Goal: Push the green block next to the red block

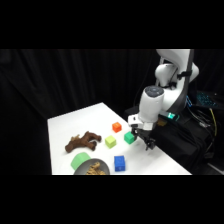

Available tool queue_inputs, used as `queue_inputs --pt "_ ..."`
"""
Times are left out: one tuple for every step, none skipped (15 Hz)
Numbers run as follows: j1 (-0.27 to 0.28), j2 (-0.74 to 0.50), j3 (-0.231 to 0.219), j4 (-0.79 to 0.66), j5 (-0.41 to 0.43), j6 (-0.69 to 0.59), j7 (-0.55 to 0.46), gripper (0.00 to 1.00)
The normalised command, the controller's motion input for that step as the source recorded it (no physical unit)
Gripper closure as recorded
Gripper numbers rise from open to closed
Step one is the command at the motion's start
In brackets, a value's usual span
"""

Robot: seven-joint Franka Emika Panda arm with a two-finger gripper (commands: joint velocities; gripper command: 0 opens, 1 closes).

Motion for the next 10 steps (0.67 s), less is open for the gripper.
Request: queue_inputs --pt "0.227 0.32 -0.205 0.02 -0.092 0.36 0.09 0.0" --pt "0.231 0.3 -0.208 0.04 -0.054 0.35 0.05 0.0" --pt "0.23 0.28 -0.211 0.04 -0.018 0.32 0.02 0.0" --pt "0.24 0.22 -0.235 0.03 -0.011 0.3 0.0 0.0" --pt "0.254 0.13 -0.3 0.0 -0.036 0.26 -0.01 0.0" --pt "0.247 0.05 -0.332 -0.02 -0.041 0.22 -0.03 0.0" --pt "0.229 -0.05 -0.383 -0.07 -0.07 0.18 -0.05 0.0" --pt "0.214 -0.13 -0.429 -0.11 -0.109 0.15 -0.05 0.0" --pt "0.204 -0.2 -0.479 -0.15 -0.168 0.11 -0.03 0.0" --pt "0.184 -0.26 -0.51 -0.18 -0.224 0.09 -0.03 0.0"
